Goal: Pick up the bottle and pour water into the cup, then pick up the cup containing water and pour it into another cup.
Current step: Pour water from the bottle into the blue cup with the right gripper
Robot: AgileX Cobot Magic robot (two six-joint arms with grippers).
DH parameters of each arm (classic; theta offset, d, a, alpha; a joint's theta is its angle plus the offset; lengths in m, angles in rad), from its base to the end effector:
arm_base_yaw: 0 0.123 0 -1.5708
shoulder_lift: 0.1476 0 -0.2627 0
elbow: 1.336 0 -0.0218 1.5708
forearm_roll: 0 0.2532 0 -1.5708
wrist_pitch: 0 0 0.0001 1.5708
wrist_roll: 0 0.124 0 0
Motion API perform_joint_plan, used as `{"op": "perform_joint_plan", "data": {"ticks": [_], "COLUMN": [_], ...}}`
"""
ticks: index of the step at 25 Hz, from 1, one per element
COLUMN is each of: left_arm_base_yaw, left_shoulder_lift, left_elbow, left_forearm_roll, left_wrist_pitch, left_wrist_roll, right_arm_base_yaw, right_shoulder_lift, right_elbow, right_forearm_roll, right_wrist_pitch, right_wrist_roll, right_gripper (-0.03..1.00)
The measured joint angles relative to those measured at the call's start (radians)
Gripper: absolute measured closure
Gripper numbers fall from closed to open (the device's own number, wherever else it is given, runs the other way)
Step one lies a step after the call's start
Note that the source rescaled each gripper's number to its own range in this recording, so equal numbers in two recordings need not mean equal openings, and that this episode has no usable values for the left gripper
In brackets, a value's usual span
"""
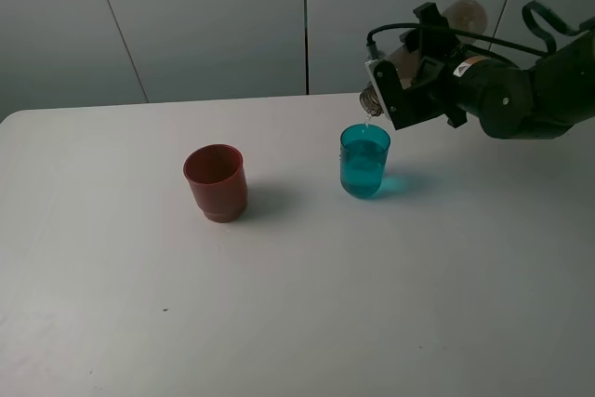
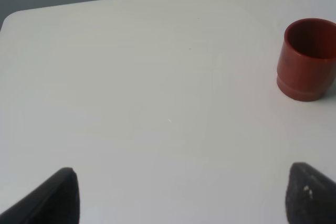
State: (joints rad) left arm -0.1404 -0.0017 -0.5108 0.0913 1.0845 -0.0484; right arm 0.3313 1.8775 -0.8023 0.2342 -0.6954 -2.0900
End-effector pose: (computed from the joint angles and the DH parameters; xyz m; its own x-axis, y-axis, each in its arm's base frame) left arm 0.0472 0.0034 0.2646 -0.4603 0.0594 -0.8858 0.0662 0.9973 0.0324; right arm 0.3745 0.1093 0.1226 0.2715 -0.8932 0.3585 -0.2067 -0.4179 -0.8847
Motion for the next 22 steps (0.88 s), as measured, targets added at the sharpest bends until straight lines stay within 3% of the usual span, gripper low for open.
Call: {"op": "perform_joint_plan", "data": {"ticks": [18, 22], "left_arm_base_yaw": [0.000, 0.000], "left_shoulder_lift": [0.000, 0.000], "left_elbow": [0.000, 0.000], "left_forearm_roll": [0.000, 0.000], "left_wrist_pitch": [0.000, 0.000], "left_wrist_roll": [0.000, 0.000], "right_arm_base_yaw": [0.000, 0.000], "right_shoulder_lift": [0.000, -0.013], "right_elbow": [0.000, 0.000], "right_forearm_roll": [-0.041, -0.033], "right_wrist_pitch": [-0.008, 0.039], "right_wrist_roll": [0.000, 0.002], "right_gripper": [0.96, 0.96]}}
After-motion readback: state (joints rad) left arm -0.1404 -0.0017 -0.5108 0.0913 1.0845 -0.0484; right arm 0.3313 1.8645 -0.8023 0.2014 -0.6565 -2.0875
